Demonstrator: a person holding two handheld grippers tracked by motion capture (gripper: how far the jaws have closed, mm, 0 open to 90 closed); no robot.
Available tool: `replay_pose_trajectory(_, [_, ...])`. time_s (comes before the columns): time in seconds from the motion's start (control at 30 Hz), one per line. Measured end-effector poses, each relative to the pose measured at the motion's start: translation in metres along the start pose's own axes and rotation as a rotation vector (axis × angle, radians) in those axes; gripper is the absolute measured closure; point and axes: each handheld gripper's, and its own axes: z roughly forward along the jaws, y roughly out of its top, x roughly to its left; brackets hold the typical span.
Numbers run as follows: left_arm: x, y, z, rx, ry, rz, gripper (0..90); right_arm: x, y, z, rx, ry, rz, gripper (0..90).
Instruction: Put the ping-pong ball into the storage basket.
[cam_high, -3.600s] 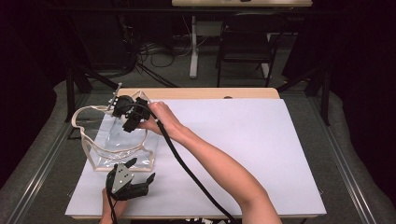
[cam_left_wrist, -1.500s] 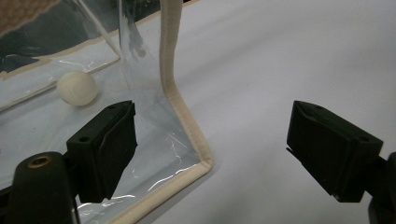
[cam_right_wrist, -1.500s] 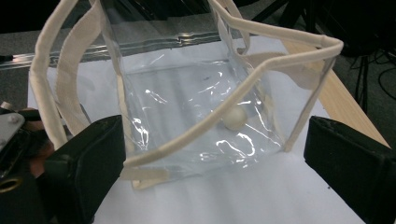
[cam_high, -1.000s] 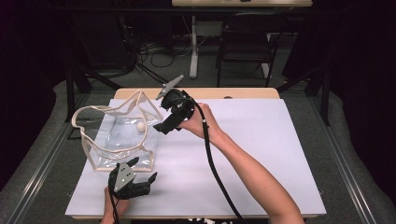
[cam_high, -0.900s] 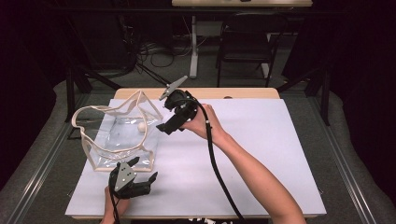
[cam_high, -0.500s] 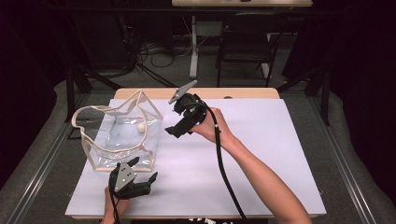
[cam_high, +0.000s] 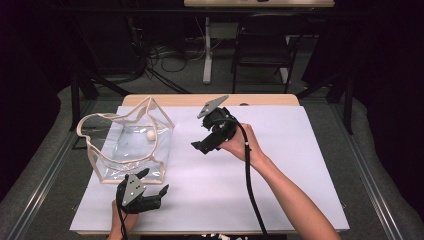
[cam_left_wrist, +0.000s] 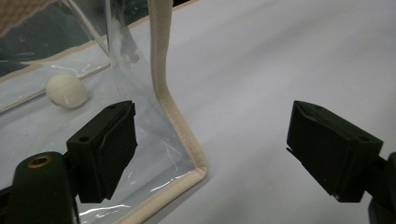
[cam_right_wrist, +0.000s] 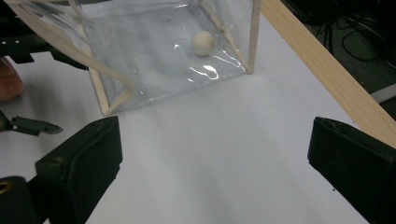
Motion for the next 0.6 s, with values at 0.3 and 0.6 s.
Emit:
replay_pose_trajectory(0.3, [0.000, 0.000, 0.001, 0.001, -0.001, 0.000, 16.1, 0.000, -0.026, -0.014, -0.017, -0.036, 0.019, 2.9])
replay_pose_trajectory(0.6, [0.000, 0.000, 0.001, 0.001, -0.002, 0.000, 16.1, -0.001, -0.047, -0.024, -0.032, -0.061, 0.046, 2.9])
